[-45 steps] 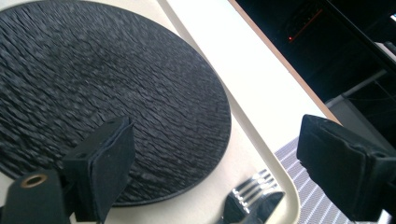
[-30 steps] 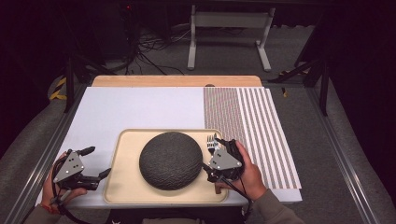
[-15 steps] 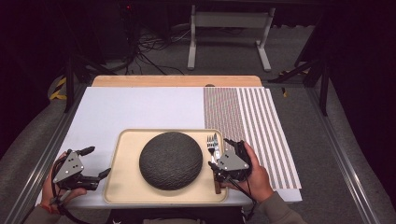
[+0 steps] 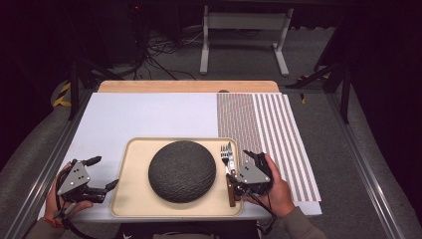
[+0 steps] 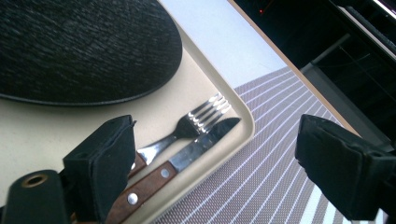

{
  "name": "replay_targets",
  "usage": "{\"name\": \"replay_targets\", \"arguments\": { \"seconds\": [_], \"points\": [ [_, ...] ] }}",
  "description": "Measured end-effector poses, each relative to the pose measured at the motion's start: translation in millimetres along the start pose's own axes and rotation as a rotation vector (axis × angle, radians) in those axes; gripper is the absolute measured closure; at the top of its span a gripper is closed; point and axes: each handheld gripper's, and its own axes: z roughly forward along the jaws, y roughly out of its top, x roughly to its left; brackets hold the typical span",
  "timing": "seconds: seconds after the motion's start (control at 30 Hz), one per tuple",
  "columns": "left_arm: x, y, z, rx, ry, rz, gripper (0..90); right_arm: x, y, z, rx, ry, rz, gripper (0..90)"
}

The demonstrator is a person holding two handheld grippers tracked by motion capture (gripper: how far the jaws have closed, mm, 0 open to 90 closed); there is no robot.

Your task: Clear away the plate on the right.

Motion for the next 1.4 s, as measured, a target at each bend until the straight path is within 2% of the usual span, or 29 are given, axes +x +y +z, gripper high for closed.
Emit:
{"name": "replay_targets", "arguments": {
  "seconds": [0.23, 0.27, 0.5, 0.7, 0.73, 0.93, 1.07, 1.17, 1.27, 1.3, 1.4],
  "points": [
    [-0.1, 0.4, 1.2, 0.004, -0.006, 0.002, 7.4, -2.9, -8.7, -4.3, 0.002, -0.008, 0.011, 12.8],
    [0.3, 0.5, 1.4, 0.002, 0.000, 0.013, 7.4, -3.5, -9.7, -5.1, 0.007, -0.011, 0.010, 12.8],
    [-0.6, 0.2, 2.9, 0.004, -0.004, -0.003, 7.4, -8.0, -21.8, -11.1, -0.001, -0.025, 0.033, 12.6],
    [0.3, 0.9, 2.7, 0.007, 0.001, 0.014, 7.4, -9.8, -29.9, -14.0, 0.007, -0.043, 0.056, 12.6],
    [-0.4, 0.7, 3.1, 0.005, -0.006, 0.002, 7.4, -10.1, -32.1, -15.1, 0.008, -0.055, 0.066, 12.6],
    [0.3, 1.2, 4.0, 0.000, -0.008, -0.001, 7.4, -12.9, -42.6, -19.9, 0.010, -0.061, 0.113, 12.3],
    [1.3, 1.6, 4.3, 0.004, -0.006, 0.009, 7.3, -14.1, -49.3, -21.8, 0.010, -0.065, 0.135, 11.9],
    [1.2, 1.3, 4.4, -0.001, -0.005, 0.002, 7.3, -15.7, -56.7, -24.0, 0.001, -0.079, 0.162, 11.4],
    [2.0, 1.6, 4.3, 0.003, -0.005, 0.008, 7.3, -17.6, -64.1, -26.4, -0.018, -0.072, 0.194, 11.5],
    [1.4, 1.7, 4.5, 0.000, -0.008, -0.002, 7.3, -18.4, -66.0, -27.1, -0.018, -0.071, 0.201, 11.4],
    [1.9, 2.7, 5.1, -0.001, -0.004, 0.010, 7.3, -19.7, -68.7, -29.4, -0.016, -0.081, 0.198, 10.8]
  ]
}}
